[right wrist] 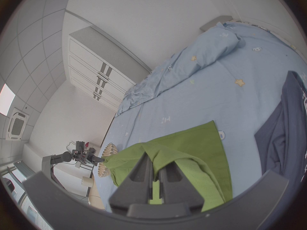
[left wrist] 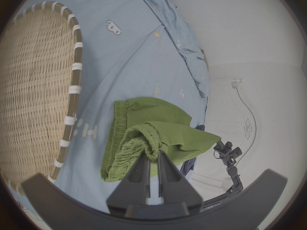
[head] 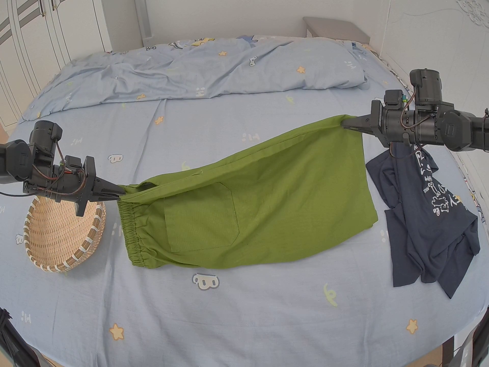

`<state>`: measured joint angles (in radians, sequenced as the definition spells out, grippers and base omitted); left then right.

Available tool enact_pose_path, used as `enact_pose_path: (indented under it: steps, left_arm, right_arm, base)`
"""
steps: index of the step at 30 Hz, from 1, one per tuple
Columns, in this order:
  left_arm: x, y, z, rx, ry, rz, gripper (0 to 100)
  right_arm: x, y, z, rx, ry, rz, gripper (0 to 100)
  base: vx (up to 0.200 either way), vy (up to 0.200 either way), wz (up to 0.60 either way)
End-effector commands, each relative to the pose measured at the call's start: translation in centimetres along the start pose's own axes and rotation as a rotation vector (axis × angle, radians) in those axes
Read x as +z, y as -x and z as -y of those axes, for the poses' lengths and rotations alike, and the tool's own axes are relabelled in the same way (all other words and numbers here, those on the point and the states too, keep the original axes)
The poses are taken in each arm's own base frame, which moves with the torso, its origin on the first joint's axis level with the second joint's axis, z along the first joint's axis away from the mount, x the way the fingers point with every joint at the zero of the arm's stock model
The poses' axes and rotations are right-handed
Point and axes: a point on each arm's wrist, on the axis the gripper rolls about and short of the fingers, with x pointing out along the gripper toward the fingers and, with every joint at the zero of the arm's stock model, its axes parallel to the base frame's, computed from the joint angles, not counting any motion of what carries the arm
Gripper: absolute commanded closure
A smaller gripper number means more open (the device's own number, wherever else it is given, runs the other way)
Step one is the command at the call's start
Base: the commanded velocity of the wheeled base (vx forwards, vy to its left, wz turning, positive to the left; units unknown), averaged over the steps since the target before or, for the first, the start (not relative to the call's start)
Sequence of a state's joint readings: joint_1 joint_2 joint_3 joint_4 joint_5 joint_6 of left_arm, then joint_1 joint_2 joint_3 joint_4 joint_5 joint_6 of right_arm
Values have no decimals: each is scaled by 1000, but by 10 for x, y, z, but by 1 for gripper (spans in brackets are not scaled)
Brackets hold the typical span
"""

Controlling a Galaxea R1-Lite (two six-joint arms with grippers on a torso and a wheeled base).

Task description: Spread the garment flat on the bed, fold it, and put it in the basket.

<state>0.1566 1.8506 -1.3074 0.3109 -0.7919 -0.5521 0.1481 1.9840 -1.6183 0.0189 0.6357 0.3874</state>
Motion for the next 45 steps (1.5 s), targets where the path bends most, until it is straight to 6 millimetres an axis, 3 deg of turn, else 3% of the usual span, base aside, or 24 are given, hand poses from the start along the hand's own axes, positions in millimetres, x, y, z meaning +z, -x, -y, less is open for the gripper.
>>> enact_pose_path:
  steps: [1,7,18,19,23,24,33,38,40,45]
  left_arm:
    - [5,-5,-4,0,2,-1,100]
    - [11,-14,-10,2,7,-4,100]
    - [13,-19,-9,-5,-7,-6,100]
    - [13,-19,-9,-5,-7,-6,0]
    - [15,-23,-10,-5,-8,-11,0]
    - [16,-24,-10,-5,-8,-11,0]
    - [14,-24,-5,-16,-20,-17,0]
    - [1,-32,6,-27,-44,-61,0]
    - [-4,-34,11,-35,-55,-73,0]
    - [-11,-59,23,-58,-106,-116,0]
  right_arm:
    - [-7,-7,13,-18,-27,-23,100]
    - [-10,-12,25,-34,-40,-32,100]
    - [-11,-16,28,-29,-31,-23,100]
    - [-13,-18,29,-29,-33,-27,100]
    - [-15,-22,32,-29,-38,-34,100]
    - [-17,-24,33,-29,-40,-38,0]
    - [-30,-36,43,-37,-58,-83,0]
    - [-38,-35,47,-48,-77,-103,0]
    - [-45,-33,49,-52,-85,-112,0]
    - [-63,-9,41,-51,-86,-88,0]
  base:
    - [0,0,0]
    - [0,0,0]
    - [0,0,0]
    - [0,0,0]
    - [0,0,0]
    - [0,0,0]
    - [0,0,0]
    - [0,0,0]
    - [0,0,0]
    - [0,0,0]
